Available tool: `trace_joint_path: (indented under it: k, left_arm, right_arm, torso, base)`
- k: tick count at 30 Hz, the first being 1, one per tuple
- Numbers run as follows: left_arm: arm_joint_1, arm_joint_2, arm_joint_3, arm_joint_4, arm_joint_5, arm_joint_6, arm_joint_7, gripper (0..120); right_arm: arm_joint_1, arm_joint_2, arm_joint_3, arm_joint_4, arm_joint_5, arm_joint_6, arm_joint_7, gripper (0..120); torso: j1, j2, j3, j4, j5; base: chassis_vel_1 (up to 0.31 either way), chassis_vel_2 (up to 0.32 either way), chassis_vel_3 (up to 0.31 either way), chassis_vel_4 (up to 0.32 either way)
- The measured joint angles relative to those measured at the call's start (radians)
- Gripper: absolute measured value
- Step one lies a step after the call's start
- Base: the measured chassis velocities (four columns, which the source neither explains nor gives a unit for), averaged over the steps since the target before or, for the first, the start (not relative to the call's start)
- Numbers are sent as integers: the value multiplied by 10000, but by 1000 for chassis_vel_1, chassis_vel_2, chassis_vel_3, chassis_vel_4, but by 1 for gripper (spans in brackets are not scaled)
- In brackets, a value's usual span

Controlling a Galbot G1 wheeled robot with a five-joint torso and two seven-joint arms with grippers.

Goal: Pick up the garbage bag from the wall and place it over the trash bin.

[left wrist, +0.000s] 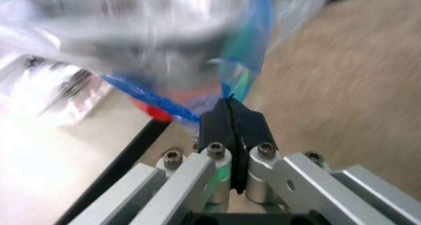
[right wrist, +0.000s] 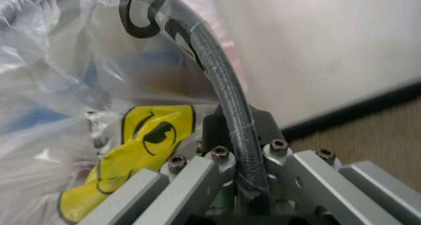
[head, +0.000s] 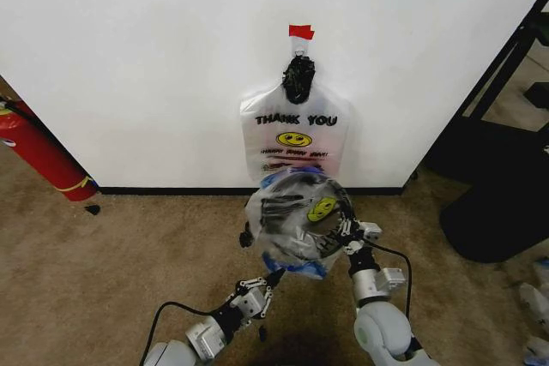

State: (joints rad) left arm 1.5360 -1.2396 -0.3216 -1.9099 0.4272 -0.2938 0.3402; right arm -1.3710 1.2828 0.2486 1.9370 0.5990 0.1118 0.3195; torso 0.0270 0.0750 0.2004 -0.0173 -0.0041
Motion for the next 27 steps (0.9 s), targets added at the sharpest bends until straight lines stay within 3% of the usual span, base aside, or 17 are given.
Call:
trace_joint_path:
  k: [5,14,18,27]
  left_arm:
    - [-86,-149,-128,338,1061,129,-570,0]
    - [-347,-296,-174,893,1583,301,-1021,0]
    - [-540,-341,-203,1155,1851,580,-1694,0]
    - [-544,-354,-148,1306,1879,807,-2162,0]
  right_arm:
    - [-233,-136,97,743,1218,-1161,730,0]
    - [-310,-146,261,1564,2998,-2319,1522,0]
    - [-330,-164,343,1999,3625,-2979,1811,0]
    - [-208,-126,618,2347,4994,-3594,2129,0]
  torso:
    - [0,0,0,0,2]
    - [0,0,1,1,3]
    - [0,0,1,1,3]
    - [0,0,0,1,3]
  base:
    - [0,0,0,0]
    - [0,0,0,0]
    - [0,0,0,0]
    - [0,0,0,0]
